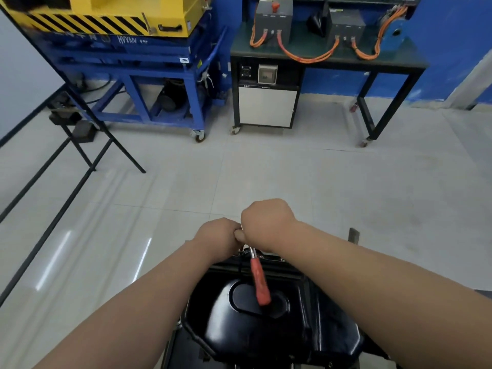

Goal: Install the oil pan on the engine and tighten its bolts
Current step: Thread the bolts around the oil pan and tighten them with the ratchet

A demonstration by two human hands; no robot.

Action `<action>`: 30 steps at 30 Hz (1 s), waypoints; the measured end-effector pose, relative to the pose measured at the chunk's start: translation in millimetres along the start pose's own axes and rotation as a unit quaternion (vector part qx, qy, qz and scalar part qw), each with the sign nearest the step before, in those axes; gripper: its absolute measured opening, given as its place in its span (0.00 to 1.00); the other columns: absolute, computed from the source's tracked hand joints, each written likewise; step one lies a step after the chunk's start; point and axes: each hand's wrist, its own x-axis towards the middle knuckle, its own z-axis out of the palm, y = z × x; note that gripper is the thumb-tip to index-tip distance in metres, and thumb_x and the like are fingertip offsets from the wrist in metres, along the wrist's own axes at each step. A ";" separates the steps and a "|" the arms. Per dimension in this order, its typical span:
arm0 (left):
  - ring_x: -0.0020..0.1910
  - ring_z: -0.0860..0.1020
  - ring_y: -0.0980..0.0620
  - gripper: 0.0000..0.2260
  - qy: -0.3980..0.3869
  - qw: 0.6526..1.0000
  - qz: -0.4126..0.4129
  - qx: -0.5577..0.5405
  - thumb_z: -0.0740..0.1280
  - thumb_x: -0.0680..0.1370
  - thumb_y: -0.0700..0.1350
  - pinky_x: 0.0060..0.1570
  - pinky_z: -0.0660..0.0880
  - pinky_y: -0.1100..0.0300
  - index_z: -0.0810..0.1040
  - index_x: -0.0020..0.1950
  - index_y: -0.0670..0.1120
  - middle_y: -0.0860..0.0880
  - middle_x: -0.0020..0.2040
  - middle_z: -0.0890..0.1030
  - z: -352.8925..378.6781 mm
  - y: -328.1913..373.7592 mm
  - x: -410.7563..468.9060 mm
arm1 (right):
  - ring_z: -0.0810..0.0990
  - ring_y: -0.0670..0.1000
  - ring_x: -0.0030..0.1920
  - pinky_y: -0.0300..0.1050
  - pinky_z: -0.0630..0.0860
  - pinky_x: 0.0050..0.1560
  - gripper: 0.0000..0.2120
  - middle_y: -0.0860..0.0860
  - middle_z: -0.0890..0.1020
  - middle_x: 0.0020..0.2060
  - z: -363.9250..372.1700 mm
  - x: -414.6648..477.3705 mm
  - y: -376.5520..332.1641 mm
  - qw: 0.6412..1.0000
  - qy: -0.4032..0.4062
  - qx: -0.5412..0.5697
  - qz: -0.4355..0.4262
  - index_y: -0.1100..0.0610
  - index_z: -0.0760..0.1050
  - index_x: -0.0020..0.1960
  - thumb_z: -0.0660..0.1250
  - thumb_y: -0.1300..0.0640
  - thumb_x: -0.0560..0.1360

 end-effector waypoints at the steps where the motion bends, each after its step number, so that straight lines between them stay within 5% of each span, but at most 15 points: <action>1: 0.46 0.78 0.43 0.11 -0.004 1.000 0.010 0.006 0.59 0.76 0.50 0.39 0.69 0.58 0.77 0.42 0.46 0.44 0.46 0.81 0.5 1.3 0.1 | 0.69 0.52 0.30 0.40 0.58 0.28 0.15 0.50 0.72 0.34 -0.1 -1.1 1.7 1.000 -0.001 0.000 -0.020 0.53 0.66 0.33 0.60 0.48 0.76; 3: 0.43 0.78 0.42 0.16 0.007 0.998 0.049 0.028 0.55 0.79 0.52 0.36 0.69 0.56 0.77 0.44 0.43 0.42 0.43 0.81 1.6 3.2 0.3 | 0.76 0.54 0.40 0.43 0.61 0.32 0.06 0.52 0.77 0.46 -4.7 -1.6 11.6 0.995 0.013 -0.037 -0.091 0.55 0.73 0.45 0.60 0.54 0.77; 5: 0.42 0.78 0.42 0.17 0.021 0.997 0.070 0.028 0.53 0.80 0.52 0.35 0.69 0.54 0.76 0.44 0.43 0.43 0.41 0.80 3.5 2.7 0.4 | 0.76 0.56 0.49 0.45 0.63 0.38 0.09 0.54 0.75 0.52 -9.6 -1.3 21.8 0.990 0.027 -0.055 -0.128 0.57 0.72 0.56 0.60 0.56 0.77; 9: 0.43 0.78 0.43 0.13 0.022 0.997 0.060 0.037 0.57 0.77 0.52 0.36 0.69 0.58 0.76 0.43 0.46 0.45 0.43 0.81 2.4 -0.8 2.2 | 0.72 0.54 0.36 0.43 0.63 0.35 0.13 0.52 0.78 0.40 -2.7 -7.1 3.6 0.998 0.018 -0.043 -0.049 0.54 0.76 0.44 0.58 0.47 0.77; 12: 0.47 0.78 0.43 0.10 -0.017 0.993 0.097 0.062 0.59 0.76 0.48 0.40 0.71 0.57 0.77 0.47 0.45 0.44 0.48 0.81 -1.2 -1.6 9.1 | 0.75 0.54 0.37 0.41 0.62 0.31 0.14 0.49 0.74 0.34 2.0 -7.7 -4.2 0.999 -0.032 -0.008 0.006 0.53 0.73 0.39 0.57 0.45 0.77; 17: 0.43 0.78 0.41 0.18 0.015 0.974 0.211 0.082 0.54 0.80 0.53 0.35 0.66 0.56 0.76 0.42 0.43 0.41 0.43 0.80 -3.1 -7.3 12.3 | 0.75 0.55 0.53 0.50 0.70 0.49 0.10 0.53 0.74 0.51 -3.9 -3.6 11.3 0.992 0.025 -0.074 -0.097 0.55 0.73 0.56 0.61 0.56 0.76; 22: 0.43 0.78 0.43 0.13 -0.061 0.981 0.172 0.072 0.57 0.75 0.52 0.35 0.66 0.59 0.68 0.33 0.48 0.44 0.44 0.80 -8.3 -15.7 16.8 | 0.74 0.54 0.36 0.42 0.62 0.31 0.21 0.49 0.68 0.31 4.1 -3.5 -11.1 0.996 -0.040 0.007 0.076 0.53 0.74 0.38 0.54 0.38 0.76; 25: 0.43 0.78 0.41 0.15 -0.057 0.972 0.211 0.086 0.56 0.77 0.53 0.34 0.66 0.58 0.74 0.39 0.45 0.42 0.43 0.80 -4.2 -14.3 15.9 | 0.78 0.55 0.42 0.43 0.64 0.33 0.13 0.51 0.75 0.39 1.7 -3.5 -12.3 0.999 -0.023 -0.016 0.024 0.53 0.73 0.43 0.59 0.44 0.76; 28: 0.41 0.78 0.41 0.13 -0.015 0.970 0.231 0.072 0.56 0.77 0.50 0.33 0.66 0.57 0.68 0.35 0.47 0.42 0.41 0.80 -2.1 -17.9 15.3 | 0.75 0.57 0.53 0.51 0.70 0.45 0.11 0.54 0.73 0.53 -3.8 -3.5 2.0 0.996 0.017 -0.067 -0.063 0.57 0.71 0.57 0.61 0.55 0.76; 30: 0.39 0.77 0.43 0.12 -0.001 0.975 0.219 0.044 0.57 0.76 0.52 0.33 0.67 0.58 0.65 0.34 0.49 0.45 0.39 0.79 -3.7 -22.3 15.8 | 0.75 0.56 0.52 0.50 0.68 0.49 0.12 0.54 0.74 0.53 -5.9 -2.6 5.1 0.995 0.025 -0.078 -0.055 0.56 0.73 0.55 0.60 0.51 0.76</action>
